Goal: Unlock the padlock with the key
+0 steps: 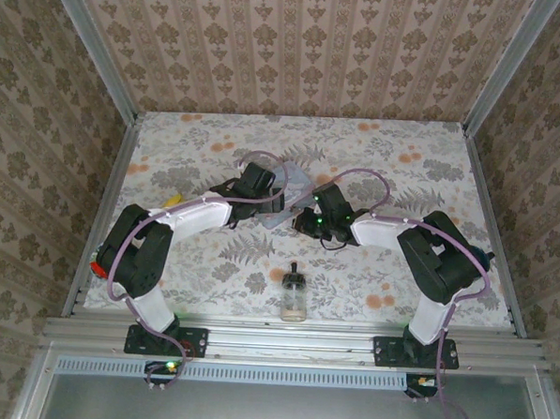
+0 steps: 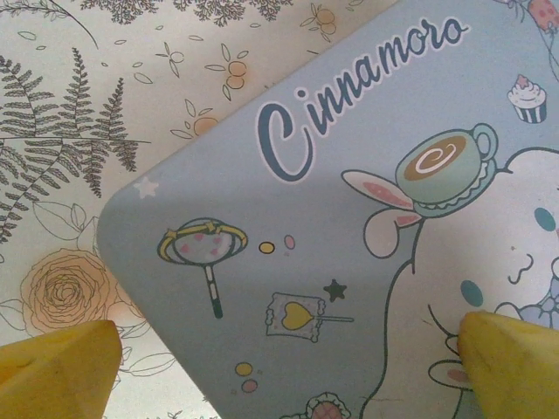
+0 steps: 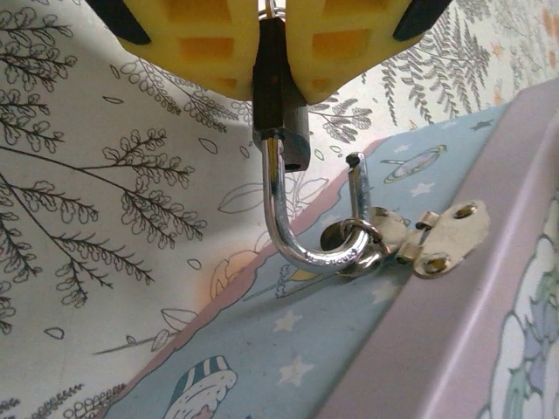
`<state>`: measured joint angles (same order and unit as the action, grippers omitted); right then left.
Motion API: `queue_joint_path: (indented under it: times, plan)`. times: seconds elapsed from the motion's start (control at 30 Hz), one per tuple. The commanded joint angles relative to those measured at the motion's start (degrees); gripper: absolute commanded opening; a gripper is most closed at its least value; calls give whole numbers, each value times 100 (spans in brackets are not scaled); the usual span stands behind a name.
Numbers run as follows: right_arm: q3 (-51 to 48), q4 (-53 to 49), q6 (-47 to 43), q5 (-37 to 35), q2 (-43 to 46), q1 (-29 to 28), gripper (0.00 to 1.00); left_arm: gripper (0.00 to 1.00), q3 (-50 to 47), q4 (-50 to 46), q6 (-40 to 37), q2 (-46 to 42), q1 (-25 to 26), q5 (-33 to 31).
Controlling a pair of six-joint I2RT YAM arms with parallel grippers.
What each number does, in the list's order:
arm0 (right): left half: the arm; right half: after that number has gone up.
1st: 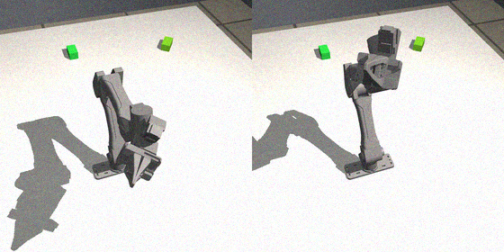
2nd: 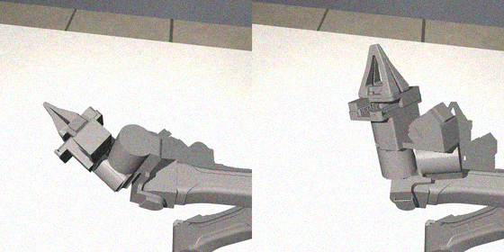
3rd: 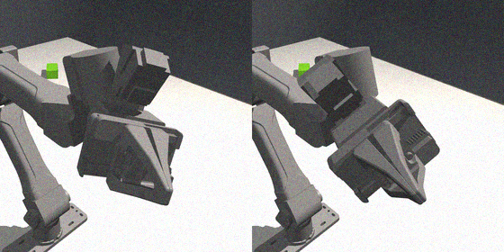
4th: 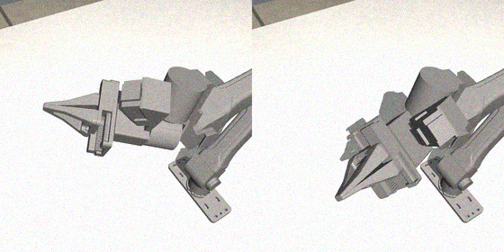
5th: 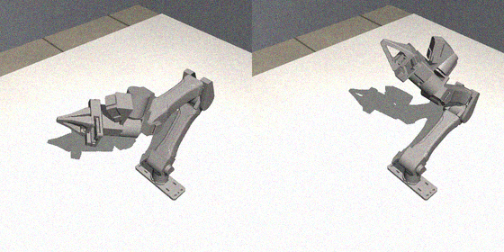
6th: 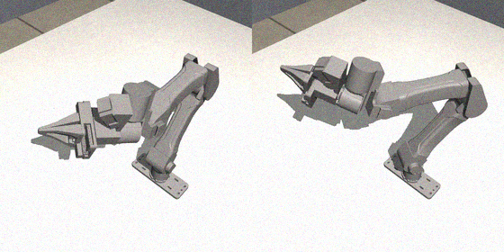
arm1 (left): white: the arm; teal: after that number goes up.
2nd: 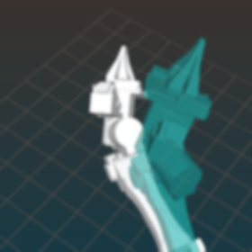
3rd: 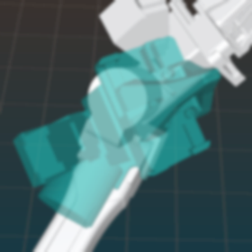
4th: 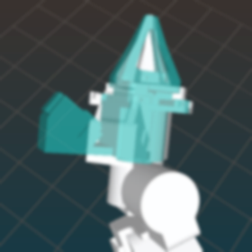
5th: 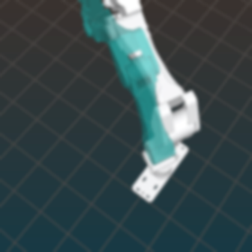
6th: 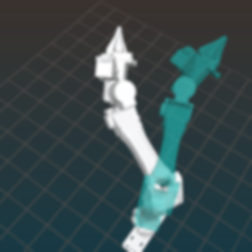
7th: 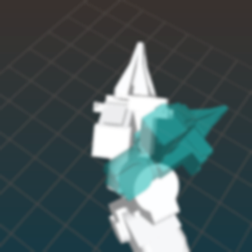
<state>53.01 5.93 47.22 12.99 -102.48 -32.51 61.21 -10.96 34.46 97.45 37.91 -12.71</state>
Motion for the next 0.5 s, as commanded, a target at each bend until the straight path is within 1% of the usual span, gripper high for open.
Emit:
queue_joint_path:
  times: [0.0, 0.47]
  plan:
    - [-15, 513, 266, 120, -18, 43, 0, 100, -166, -295, 0, -31, 23, 38]
    - [-81, 848, 546, 212, -73, 121, 0, 100, -180, -275, -27, -54, 23, 45]
